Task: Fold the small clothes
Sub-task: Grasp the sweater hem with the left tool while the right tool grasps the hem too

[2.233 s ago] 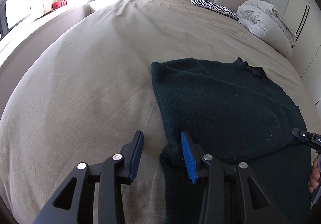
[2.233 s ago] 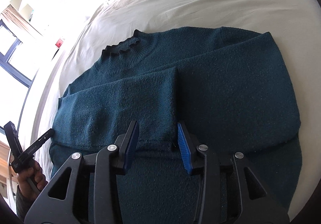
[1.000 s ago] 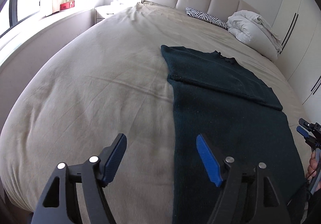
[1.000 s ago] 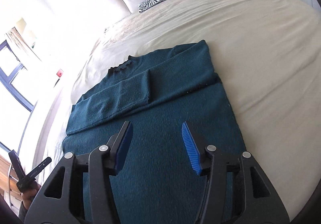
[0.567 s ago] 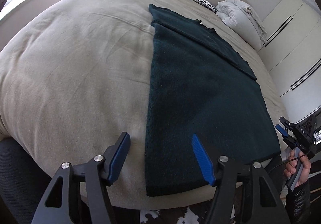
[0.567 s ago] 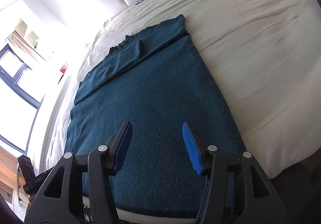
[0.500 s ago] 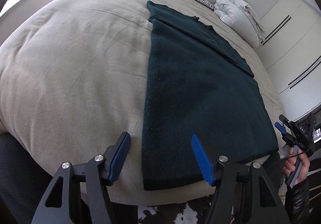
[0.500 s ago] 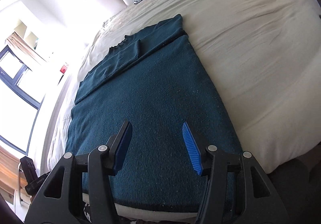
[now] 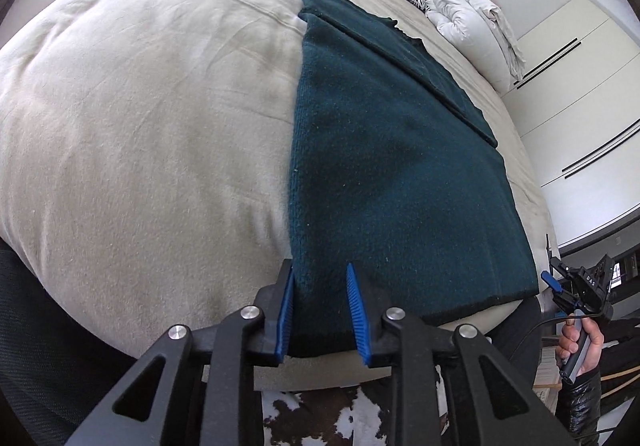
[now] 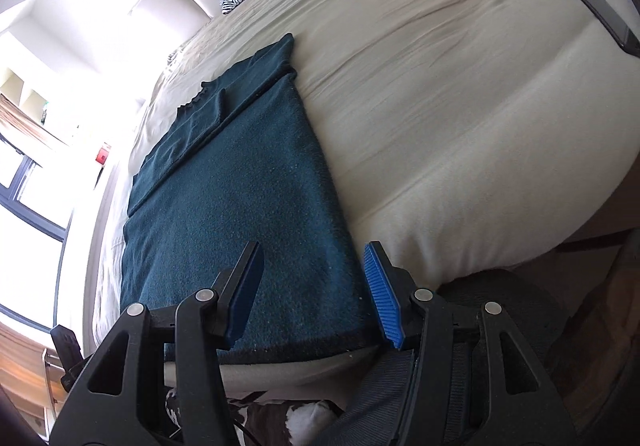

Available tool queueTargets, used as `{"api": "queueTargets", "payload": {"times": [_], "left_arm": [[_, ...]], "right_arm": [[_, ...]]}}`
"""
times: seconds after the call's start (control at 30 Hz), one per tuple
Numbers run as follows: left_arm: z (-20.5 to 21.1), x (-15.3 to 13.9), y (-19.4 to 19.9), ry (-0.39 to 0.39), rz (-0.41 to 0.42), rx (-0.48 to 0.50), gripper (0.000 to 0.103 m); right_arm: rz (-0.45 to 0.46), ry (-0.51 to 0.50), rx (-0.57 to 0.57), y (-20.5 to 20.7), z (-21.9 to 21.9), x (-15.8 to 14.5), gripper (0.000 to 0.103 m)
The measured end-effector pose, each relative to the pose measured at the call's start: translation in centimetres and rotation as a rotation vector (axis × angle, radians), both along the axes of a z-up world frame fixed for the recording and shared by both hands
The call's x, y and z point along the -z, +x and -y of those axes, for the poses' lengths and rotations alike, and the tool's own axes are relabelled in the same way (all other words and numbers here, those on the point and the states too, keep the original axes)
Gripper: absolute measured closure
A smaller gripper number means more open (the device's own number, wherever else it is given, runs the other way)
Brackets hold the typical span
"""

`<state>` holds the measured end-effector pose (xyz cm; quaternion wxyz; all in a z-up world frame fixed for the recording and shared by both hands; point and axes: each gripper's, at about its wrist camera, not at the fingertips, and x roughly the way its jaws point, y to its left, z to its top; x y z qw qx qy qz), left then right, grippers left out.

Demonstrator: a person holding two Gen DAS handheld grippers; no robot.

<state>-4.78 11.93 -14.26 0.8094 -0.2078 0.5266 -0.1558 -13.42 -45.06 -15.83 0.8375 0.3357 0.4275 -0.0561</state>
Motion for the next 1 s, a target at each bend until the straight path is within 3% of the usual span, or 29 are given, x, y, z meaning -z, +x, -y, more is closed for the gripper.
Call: {"api": "queueTargets", "payload": {"times": [0.13, 0.27, 0.47, 0.5, 0.57, 0.63, 0.77, 0.9, 1.0], "left_arm": [[-0.5, 0.0, 0.1, -0.018, -0.007, -0.008, 0.075], [-0.5, 0.1, 0.1, 0.005, -0.019, -0.012, 0.093], [-0.3, -0.2, 0.1, 0.026, -0.026, 0.001, 0.095], [-0.2, -0.3, 0.1, 0.032, -0.026, 0.006, 0.095], [-0.2, -0.4, 0.1, 0.043, -0.025, 0.018, 0.095], [-0.1, -0.5, 0.2, 0.051, -0.024, 0.027, 0.095], [-0.3, -1.0, 0.4, 0.064, -0.017, 0.044, 0.096], [-0.3, -1.8, 0.4, 0.064, 0.004, 0.057, 0.097], [-0.8, -2.7, 0.5, 0.022, 0.024, 0.052, 0.097]], "right_arm": [[-0.057, 0.061, 0.027, -1.4, 1.5, 1.2, 0.052], [-0.119, 0.110, 0.011, -1.3, 1.3, 3.3, 0.052], [-0.150, 0.105, 0.000, -0.8, 0.5, 4.0, 0.053], [-0.149, 0.113, -0.004, -0.8, 0.4, 3.9, 0.054], [-0.154, 0.114, -0.013, -0.7, 0.3, 3.8, 0.068], [-0.161, 0.105, -0.028, -0.6, 0.0, 3.6, 0.070], [-0.161, 0.093, -0.061, -0.4, -0.6, 3.2, 0.091], [-0.136, 0.099, -0.077, -0.5, -0.6, 2.5, 0.096], [-0.094, 0.135, -0.075, -0.6, -0.4, 1.7, 0.097]]}}
